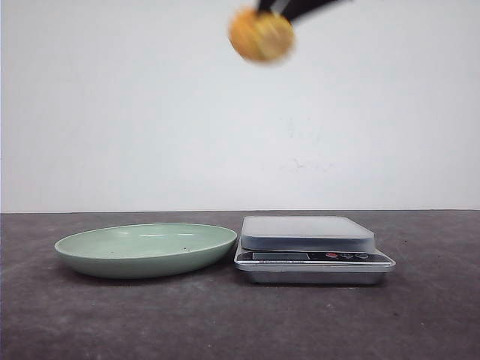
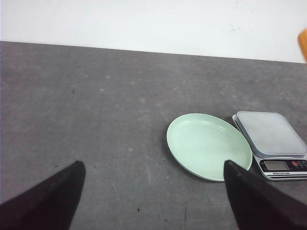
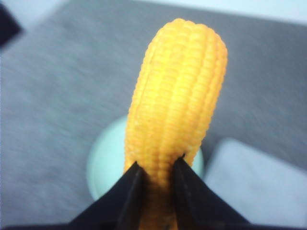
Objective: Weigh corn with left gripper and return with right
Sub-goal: 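Close the right gripper on the corn and lift it, then carry the corn back over the plate and lower it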
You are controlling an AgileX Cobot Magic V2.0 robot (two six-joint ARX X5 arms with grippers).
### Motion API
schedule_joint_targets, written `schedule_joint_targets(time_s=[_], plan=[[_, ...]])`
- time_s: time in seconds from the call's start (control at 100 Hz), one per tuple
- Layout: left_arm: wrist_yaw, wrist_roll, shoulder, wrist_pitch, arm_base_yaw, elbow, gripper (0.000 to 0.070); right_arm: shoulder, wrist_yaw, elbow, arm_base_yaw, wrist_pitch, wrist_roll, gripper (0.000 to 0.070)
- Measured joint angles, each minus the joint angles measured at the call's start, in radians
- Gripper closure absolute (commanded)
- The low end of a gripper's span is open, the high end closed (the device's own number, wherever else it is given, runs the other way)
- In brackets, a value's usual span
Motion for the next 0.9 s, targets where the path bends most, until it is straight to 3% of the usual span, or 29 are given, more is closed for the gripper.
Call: schedule_joint_targets(time_s=[0.19,0.47,0.62,0.9], plan=[[0.000,0.000,0.000,0.000,0.000,0.000,0.0150,0.101,0.068,0.185,0.072,0.003,-0.007,0.0700],[0.000,0.000,0.000,0.000,0.000,0.000,0.0150,0.391,0.080,0.426,0.075,-0.069,0.002,0.0700],[0.000,0.000,0.000,0.000,0.000,0.000,0.0150,0.529,0.122,0.455,0.074,-0.059,0.050,0.0700],[0.000,0.000,0.000,0.000,0.000,0.000,0.0150,0.723,0.122,0.455,0.074,-0.124,0.176,0.0700]])
